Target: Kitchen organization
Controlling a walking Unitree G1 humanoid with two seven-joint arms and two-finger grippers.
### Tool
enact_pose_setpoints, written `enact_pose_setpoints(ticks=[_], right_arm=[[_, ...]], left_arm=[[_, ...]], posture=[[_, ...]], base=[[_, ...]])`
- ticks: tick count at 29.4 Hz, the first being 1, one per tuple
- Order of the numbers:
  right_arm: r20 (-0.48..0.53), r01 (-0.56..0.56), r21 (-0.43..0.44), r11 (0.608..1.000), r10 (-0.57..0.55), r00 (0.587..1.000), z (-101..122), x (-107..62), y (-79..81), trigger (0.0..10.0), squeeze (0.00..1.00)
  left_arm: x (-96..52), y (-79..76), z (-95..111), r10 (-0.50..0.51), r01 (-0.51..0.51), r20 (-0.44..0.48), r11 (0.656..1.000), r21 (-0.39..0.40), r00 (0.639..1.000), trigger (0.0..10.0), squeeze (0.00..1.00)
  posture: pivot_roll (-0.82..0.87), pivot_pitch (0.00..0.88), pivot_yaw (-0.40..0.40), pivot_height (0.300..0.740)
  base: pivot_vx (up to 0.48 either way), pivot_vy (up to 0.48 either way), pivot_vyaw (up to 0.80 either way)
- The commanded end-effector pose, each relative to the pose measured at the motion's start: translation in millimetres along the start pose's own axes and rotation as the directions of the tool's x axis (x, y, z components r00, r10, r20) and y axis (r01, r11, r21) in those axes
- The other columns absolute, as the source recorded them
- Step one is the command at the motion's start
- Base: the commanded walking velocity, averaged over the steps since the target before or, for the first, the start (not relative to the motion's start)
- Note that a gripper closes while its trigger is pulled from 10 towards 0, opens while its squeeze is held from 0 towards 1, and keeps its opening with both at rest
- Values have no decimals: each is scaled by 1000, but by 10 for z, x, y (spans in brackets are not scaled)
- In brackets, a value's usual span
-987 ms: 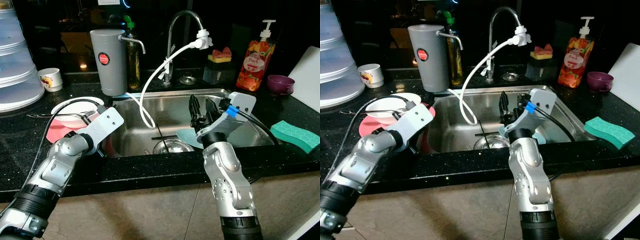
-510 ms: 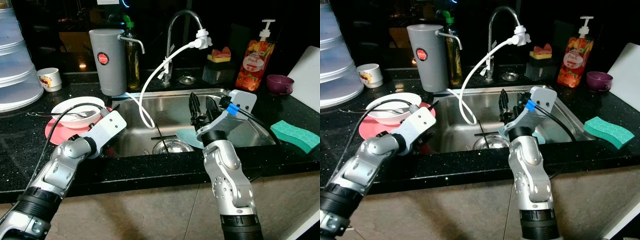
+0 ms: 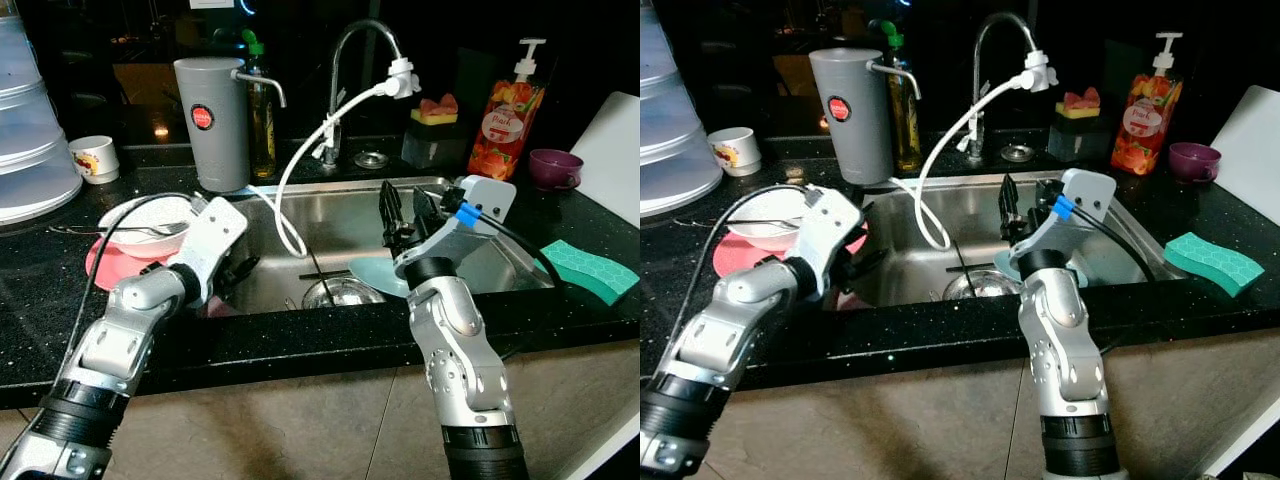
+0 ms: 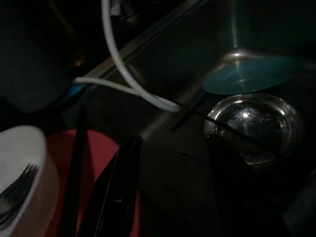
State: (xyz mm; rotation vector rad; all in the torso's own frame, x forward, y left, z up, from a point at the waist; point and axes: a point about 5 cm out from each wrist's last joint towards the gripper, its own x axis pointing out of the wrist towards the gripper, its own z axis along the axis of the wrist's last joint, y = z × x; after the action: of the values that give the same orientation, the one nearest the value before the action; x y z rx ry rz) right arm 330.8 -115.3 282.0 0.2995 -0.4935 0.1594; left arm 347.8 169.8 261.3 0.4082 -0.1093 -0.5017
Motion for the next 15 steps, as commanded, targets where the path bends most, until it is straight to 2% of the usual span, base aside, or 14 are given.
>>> enact_pose_setpoints(ticks=[1, 2, 3, 4, 5, 9, 10, 15], right_arm=[[1, -1, -13, 1000, 1, 1000, -10, -7, -8, 10000, 0], [0, -1, -14, 1000, 1, 1000, -9, -10, -14, 10000, 0], [0, -1, -14, 1000, 1, 1000, -9, -18, -14, 10000, 0], [0, -1, -14, 1000, 1, 1000, -9, -18, -14, 10000, 0], [-1, -3, -14, 1000, 3, 1000, -9, -25, -11, 10000, 0], [-1, -6, -12, 1000, 6, 1000, -4, -34, -4, 10000, 0], [0, -8, -12, 1000, 8, 1000, 12, -30, -13, 10000, 0], [2, -13, -13, 1000, 13, 1000, 15, -18, -6, 10000, 0]], left_arm=[[-67, 48, -34, 27, -28, -25, 998, -49, 999, 10000, 0], [-118, 106, -32, 51, -54, -41, 995, -82, 998, 10000, 0], [-191, 173, -37, 69, -75, -58, 991, -112, 996, 10000, 227], [-191, 173, -37, 69, -75, -58, 991, -112, 996, 10000, 227], [-269, 222, -44, 68, -77, -71, 987, -138, 995, 10000, 1000], [-375, 266, -60, 56, -71, -91, 982, -173, 994, 10000, 1000], [-406, 278, -71, 46, -67, -105, 977, -202, 993, 10000, 0], [-473, 444, -186, 95, -135, -173, 962, -237, 980, 10000, 0]], posture=[[60, 77, -5, 740], [67, 78, -5, 740], [72, 77, -6, 740], [72, 77, -6, 740], [76, 76, -6, 740], [82, 73, -7, 740], [82, 72, -5, 740], [81, 65, -4, 740]], base=[[0, 0, 0], [0, 0, 0], [0, 0, 0], [0, 0, 0], [0, 0, 0], [0, 0, 0], [0, 0, 0], [0, 0, 0]])
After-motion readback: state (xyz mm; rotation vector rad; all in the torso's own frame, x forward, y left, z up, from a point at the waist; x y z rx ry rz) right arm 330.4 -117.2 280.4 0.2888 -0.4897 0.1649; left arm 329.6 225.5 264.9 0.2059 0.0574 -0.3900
